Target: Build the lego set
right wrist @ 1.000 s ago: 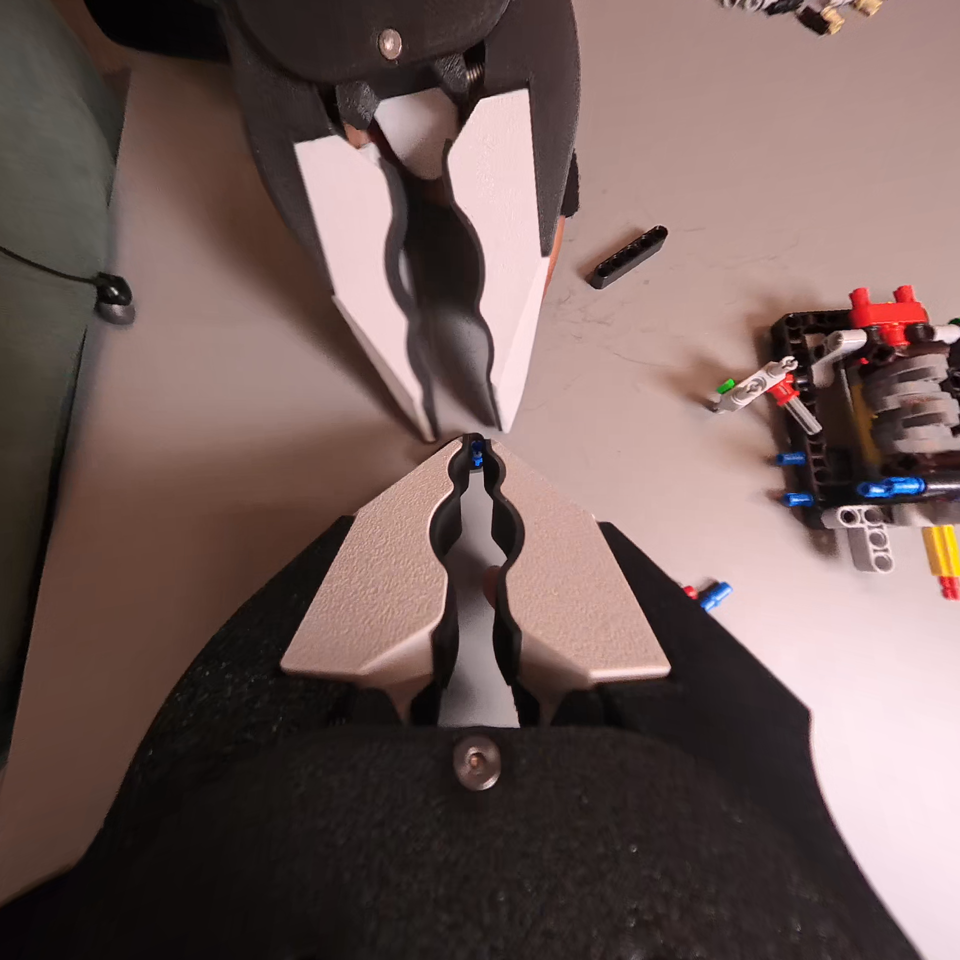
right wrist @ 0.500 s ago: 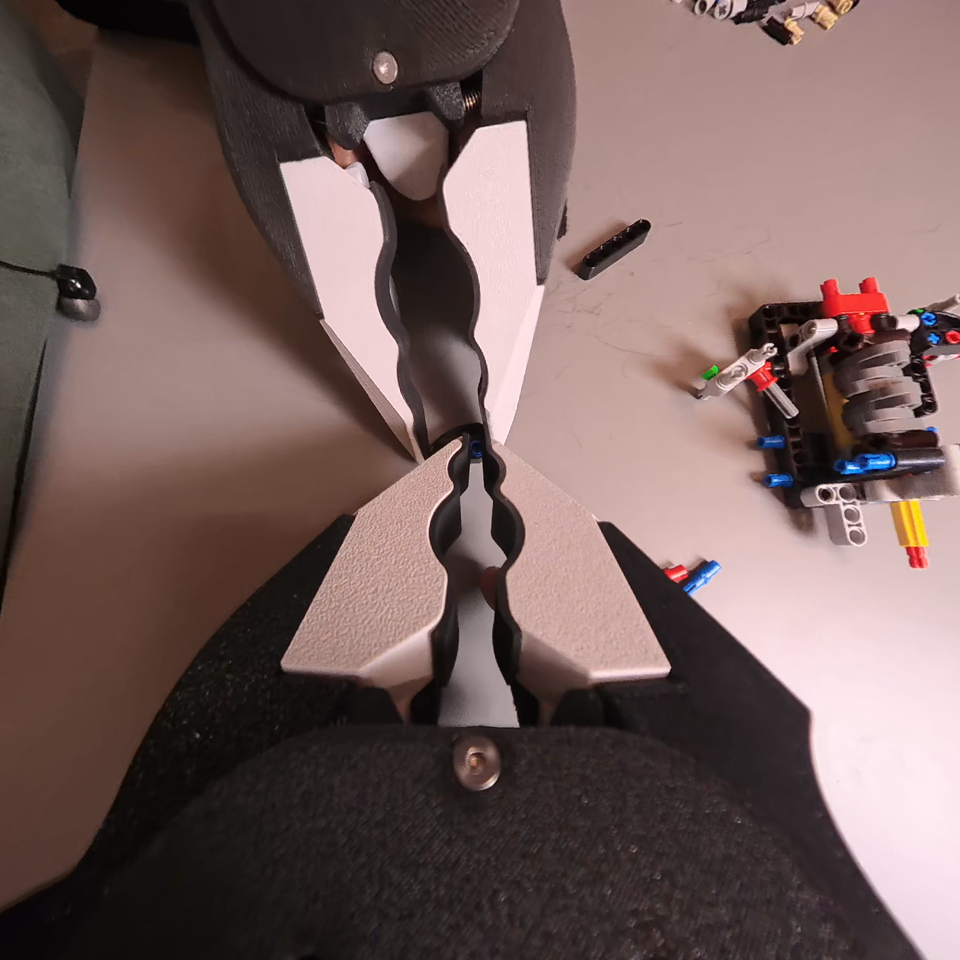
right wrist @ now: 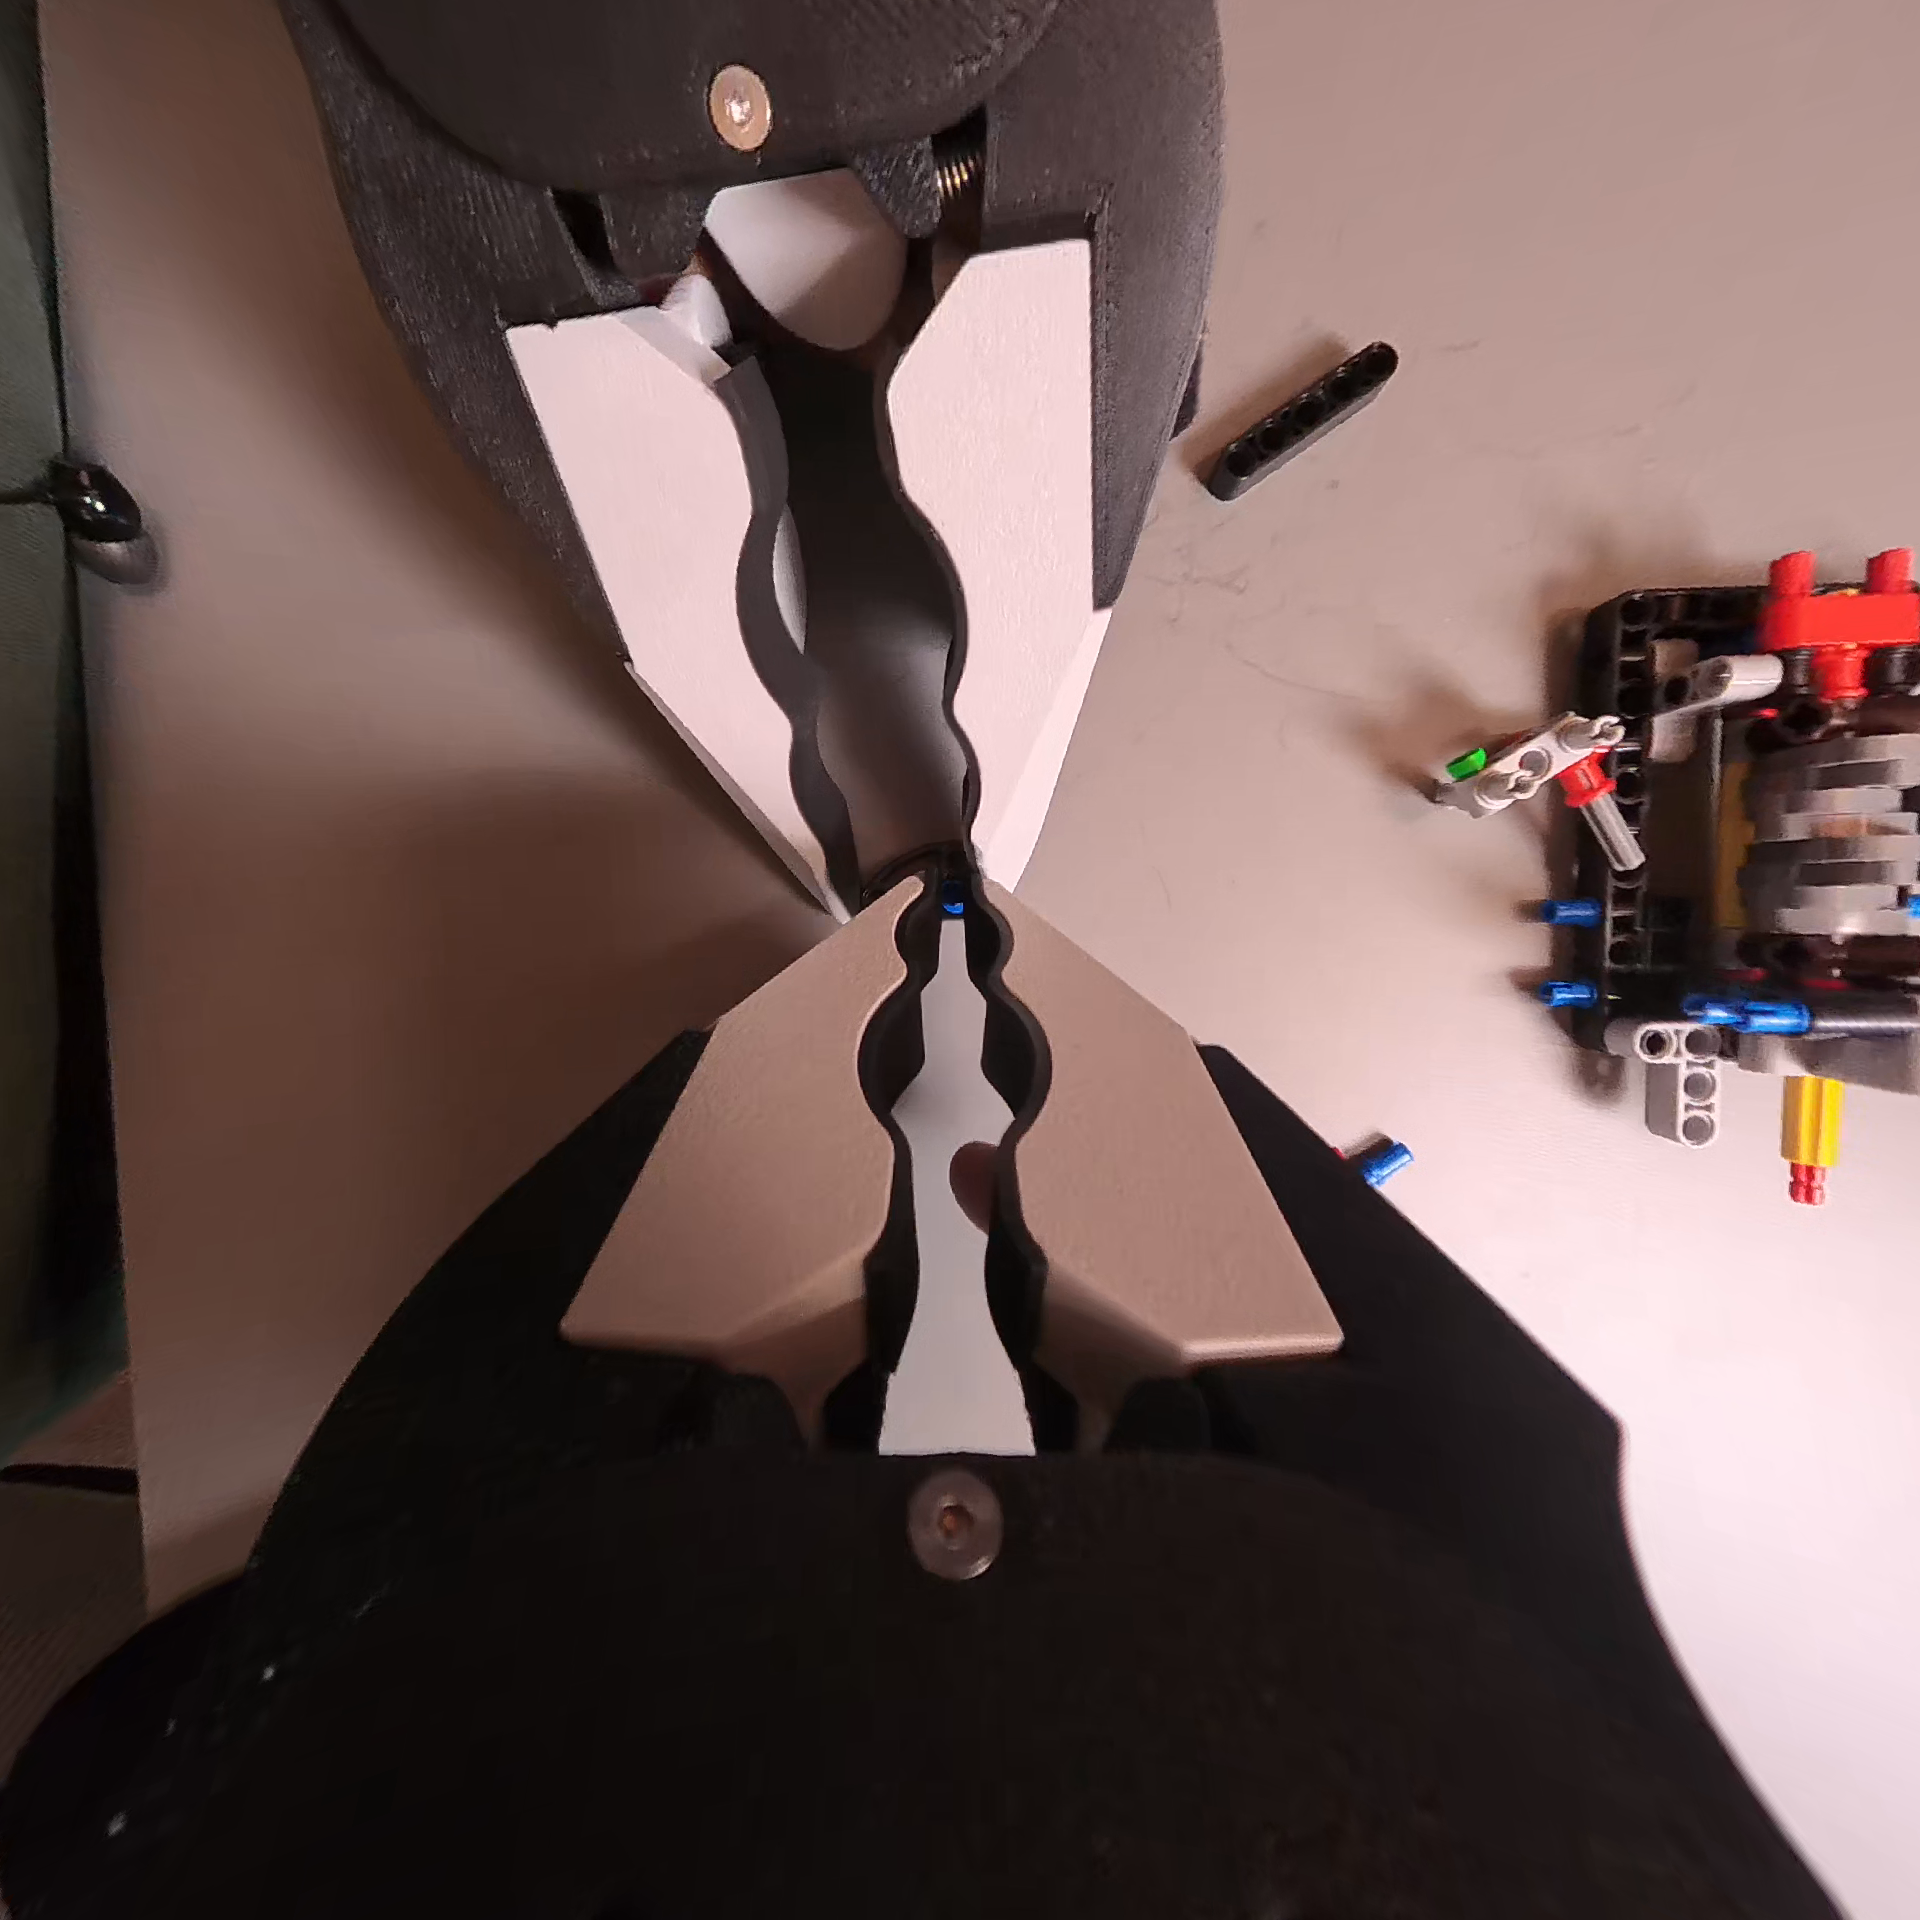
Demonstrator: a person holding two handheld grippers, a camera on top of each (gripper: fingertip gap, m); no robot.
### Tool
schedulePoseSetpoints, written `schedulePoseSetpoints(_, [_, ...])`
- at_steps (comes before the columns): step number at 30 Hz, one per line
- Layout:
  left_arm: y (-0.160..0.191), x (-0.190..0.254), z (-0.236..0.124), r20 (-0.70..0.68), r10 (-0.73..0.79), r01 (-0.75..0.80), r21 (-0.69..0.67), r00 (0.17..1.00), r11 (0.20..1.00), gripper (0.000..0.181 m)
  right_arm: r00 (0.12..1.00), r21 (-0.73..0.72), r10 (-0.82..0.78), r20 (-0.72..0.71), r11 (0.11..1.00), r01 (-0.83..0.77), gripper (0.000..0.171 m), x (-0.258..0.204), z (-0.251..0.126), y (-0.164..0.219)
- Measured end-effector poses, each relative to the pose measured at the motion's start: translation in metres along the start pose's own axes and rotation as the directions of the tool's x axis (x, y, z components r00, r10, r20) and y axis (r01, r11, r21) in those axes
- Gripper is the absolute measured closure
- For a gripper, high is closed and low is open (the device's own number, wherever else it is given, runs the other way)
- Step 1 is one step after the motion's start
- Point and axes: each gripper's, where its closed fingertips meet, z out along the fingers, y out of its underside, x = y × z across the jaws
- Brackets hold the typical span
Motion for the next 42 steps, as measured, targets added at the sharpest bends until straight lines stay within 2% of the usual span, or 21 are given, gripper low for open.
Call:
schedulePoseSetpoints(6, [0.0009,0.0001,-0.0003,-0.006,-0.017,0.017,-0.002,1.000,1.000,0.158,1.000,-0.012,-0.005,0.013,1.000,0.006,0.169,-0.0002,0.0006,-0.0001])
schedulePoseSetpoints(14, [0.0012,0.0000,-0.0003,-0.005,-0.018,0.018,-0.003,1.000,1.000,0.159,0.998,0.019,-0.037,-0.046,0.999,0.038,0.169,-0.0004,0.0010,-0.0001])
schedulePoseSetpoints(24, [0.0017,0.0000,-0.0003,-0.002,-0.022,0.022,-0.005,1.000,1.000,0.159,0.998,0.046,-0.005,-0.060,0.999,0.008,0.169,-0.0006,0.0017,0.0003])
schedulePoseSetpoints(31, [0.0019,-0.0001,-0.0007,0.000,-0.025,0.025,-0.006,1.000,1.000,0.158,0.997,0.123,0.047,-0.065,0.992,-0.039,0.169,0.0007,0.0010,-0.0001])
schedulePoseSetpoints(34, [0.0020,-0.0002,-0.0008,-0.001,-0.025,0.025,-0.005,1.000,1.000,0.158,0.994,0.192,0.093,-0.066,0.978,-0.079,0.163,0.0020,0.0000,-0.0001])
schedulePoseSetpoints(42, [0.0020,-0.0001,-0.0010,-0.001,-0.022,0.022,-0.005,1.000,1.000,0.158,0.996,0.144,0.058,-0.069,0.989,-0.047,0.156,0.0014,-0.0064,-0.0011])
